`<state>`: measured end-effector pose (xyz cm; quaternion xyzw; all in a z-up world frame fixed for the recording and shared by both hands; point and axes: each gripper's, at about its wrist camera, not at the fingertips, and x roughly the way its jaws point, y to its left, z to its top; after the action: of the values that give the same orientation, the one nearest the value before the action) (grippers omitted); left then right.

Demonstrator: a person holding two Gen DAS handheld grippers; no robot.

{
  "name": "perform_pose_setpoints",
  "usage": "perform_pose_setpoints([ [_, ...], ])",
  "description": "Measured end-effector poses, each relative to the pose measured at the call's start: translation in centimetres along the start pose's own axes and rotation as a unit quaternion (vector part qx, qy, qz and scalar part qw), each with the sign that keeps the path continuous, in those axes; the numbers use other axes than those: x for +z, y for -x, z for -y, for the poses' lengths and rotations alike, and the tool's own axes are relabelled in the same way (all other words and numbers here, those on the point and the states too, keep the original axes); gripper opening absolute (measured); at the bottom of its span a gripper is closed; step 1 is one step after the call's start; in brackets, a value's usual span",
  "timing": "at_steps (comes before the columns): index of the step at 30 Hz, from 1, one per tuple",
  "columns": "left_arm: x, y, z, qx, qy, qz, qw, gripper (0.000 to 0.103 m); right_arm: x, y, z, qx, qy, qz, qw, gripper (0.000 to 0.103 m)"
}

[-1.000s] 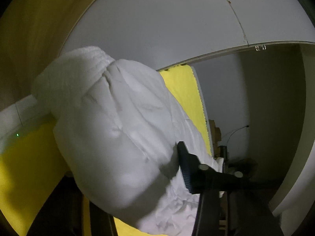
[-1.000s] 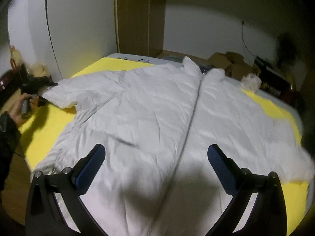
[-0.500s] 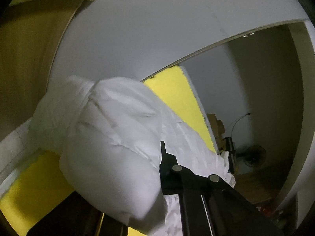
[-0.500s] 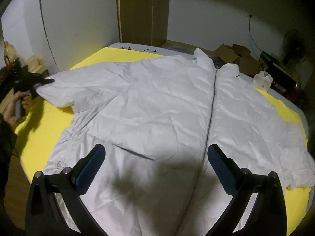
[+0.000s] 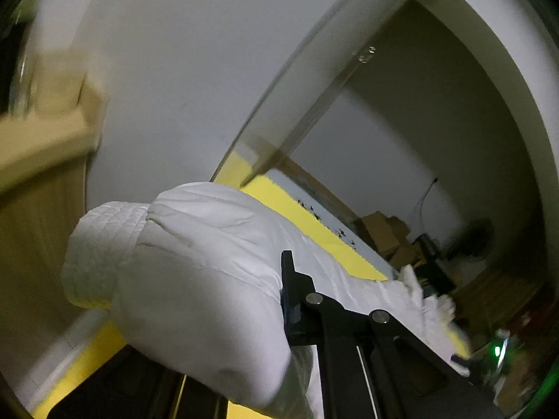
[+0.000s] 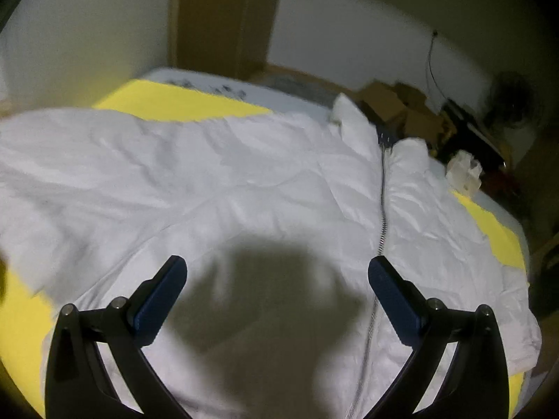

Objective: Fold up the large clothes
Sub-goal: 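Grasp the white jacket sleeve with the left gripper and lift it across the body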

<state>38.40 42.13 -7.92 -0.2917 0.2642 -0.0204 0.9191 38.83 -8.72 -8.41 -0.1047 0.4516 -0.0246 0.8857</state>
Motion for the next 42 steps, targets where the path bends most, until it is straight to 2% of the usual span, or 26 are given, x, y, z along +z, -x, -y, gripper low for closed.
perform_pose_setpoints([
  [4, 0.0, -1.2, 2.3, 0.019, -0.035, 0.003, 0.9992, 0.004, 1.6, -3.3, -1.7, 0.000, 0.006, -0.016, 1.000, 0.103],
  [7, -0.4, -1.0, 3.2, 0.032, -0.048, 0.004, 0.9983, 0.004, 2.0, -5.0, -4.7, -0.003, 0.043, -0.023, 0.999, 0.103],
  [10, -0.1, -0.8, 3.6, 0.037, -0.046, -0.001, 0.9982, 0.004, 1.3, -7.7, -8.0, -0.031, 0.106, -0.051, 0.993, 0.103],
  [13, -0.4, 0.7, 5.9, 0.046, -0.061, 0.008, 0.9971, 0.004, 1.4, -7.8, -8.1, -0.037, 0.094, -0.048, 0.994, 0.103],
  [16, -0.4, 1.1, 7.3, 0.053, -0.084, 0.023, 0.9948, 0.004, 1.8, -6.1, -8.0, -0.037, 0.072, -0.003, 0.997, 0.103],
  [17, -0.3, 1.2, 7.9, 0.053, -0.087, 0.026, 0.9945, 0.004, 2.1, -6.4, -8.7, -0.034, 0.081, -0.003, 0.996, 0.103],
  [19, -0.3, 1.2, 9.2, 0.050, -0.095, 0.028, 0.9939, 0.004, 1.8, -7.8, -10.4, -0.030, 0.112, -0.030, 0.993, 0.103],
  [22, -0.5, 1.4, 12.0, 0.057, -0.124, 0.039, 0.9898, 0.004, 2.0, -8.0, -11.3, -0.047, 0.128, -0.017, 0.990, 0.103],
  [24, -0.6, 1.8, 14.5, 0.063, -0.145, 0.049, 0.9862, 0.004, 2.0, -7.6, -11.0, -0.033, 0.137, -0.025, 0.990, 0.103],
  [27, -1.3, 2.3, 18.9, 0.058, -0.186, 0.063, 0.9788, 0.004, 1.2, -5.4, -6.8, 0.024, 0.069, -0.023, 0.997, 0.103],
  [31, -3.9, 1.0, 25.6, 0.040, -0.236, 0.047, 0.9699, 0.004, -1.2, -2.3, 2.1, 0.042, -0.030, -0.019, 0.998, 0.103],
  [34, -7.4, -2.3, 30.6, -0.003, -0.254, -0.013, 0.9672, 0.004, -4.0, 0.3, 9.2, 0.035, -0.083, -0.004, 0.996, 0.103],
  [36, -10.7, -5.1, 33.8, -0.025, -0.264, -0.061, 0.9622, 0.004, -6.2, 2.9, 13.8, 0.018, -0.118, 0.013, 0.993, 0.103],
  [40, -19.3, -11.3, 39.3, -0.052, -0.295, -0.164, 0.9399, 0.004, -11.0, 7.6, 22.0, -0.015, -0.185, 0.039, 0.982, 0.103],
  [42, -24.1, -14.2, 40.8, -0.058, -0.300, -0.226, 0.9248, 0.004, -12.9, 9.2, 24.5, -0.026, -0.203, 0.045, 0.978, 0.103],
])
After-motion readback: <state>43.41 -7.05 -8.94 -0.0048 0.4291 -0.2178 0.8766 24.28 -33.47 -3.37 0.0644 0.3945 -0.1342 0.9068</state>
